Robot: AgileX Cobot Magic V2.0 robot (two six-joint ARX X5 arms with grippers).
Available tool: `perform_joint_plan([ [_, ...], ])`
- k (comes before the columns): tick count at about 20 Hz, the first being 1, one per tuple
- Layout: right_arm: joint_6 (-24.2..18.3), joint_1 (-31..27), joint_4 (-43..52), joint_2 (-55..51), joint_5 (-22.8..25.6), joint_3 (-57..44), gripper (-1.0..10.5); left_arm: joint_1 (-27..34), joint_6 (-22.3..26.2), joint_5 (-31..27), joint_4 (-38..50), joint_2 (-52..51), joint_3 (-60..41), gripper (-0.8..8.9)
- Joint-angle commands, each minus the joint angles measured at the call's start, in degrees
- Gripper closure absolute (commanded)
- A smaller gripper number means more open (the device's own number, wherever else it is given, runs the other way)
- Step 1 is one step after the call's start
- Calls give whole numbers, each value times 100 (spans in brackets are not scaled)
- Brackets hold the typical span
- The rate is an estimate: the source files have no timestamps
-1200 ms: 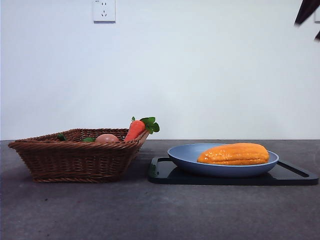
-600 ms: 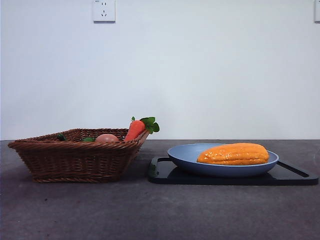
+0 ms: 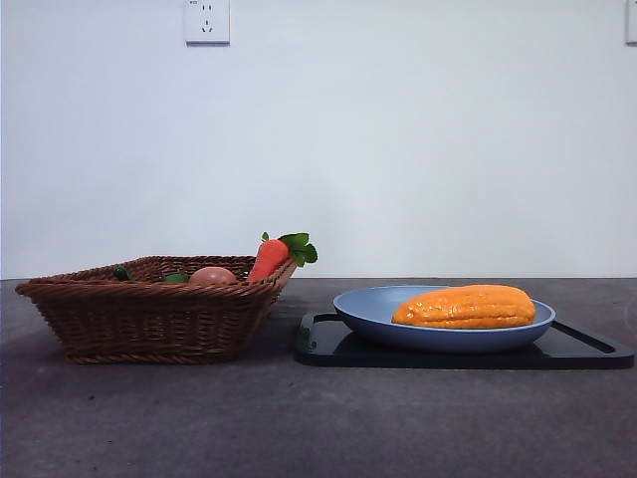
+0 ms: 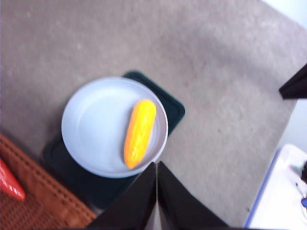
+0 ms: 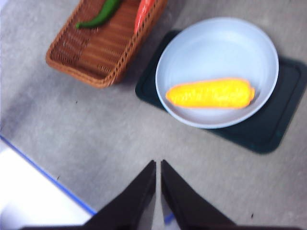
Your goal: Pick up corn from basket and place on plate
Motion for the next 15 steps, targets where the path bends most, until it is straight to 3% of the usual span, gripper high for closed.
perform_joint_plan([
  [1,4,13,138,35,-11,111,944,-35,33,7,332,28,153,809],
  [2,4,13,199,35,-11,111,944,-35,33,7,474,31,153,809],
  [4,4,13,339,35,-11,111,944,39,538,-120,680,28,153,809],
  [7,2,13,535,35,-11,111,944,538,597,-168,1303,-83,151,809],
  [15,2,13,702,35,-13,111,944,2730,590,-164,1578,-1445,-247,809],
])
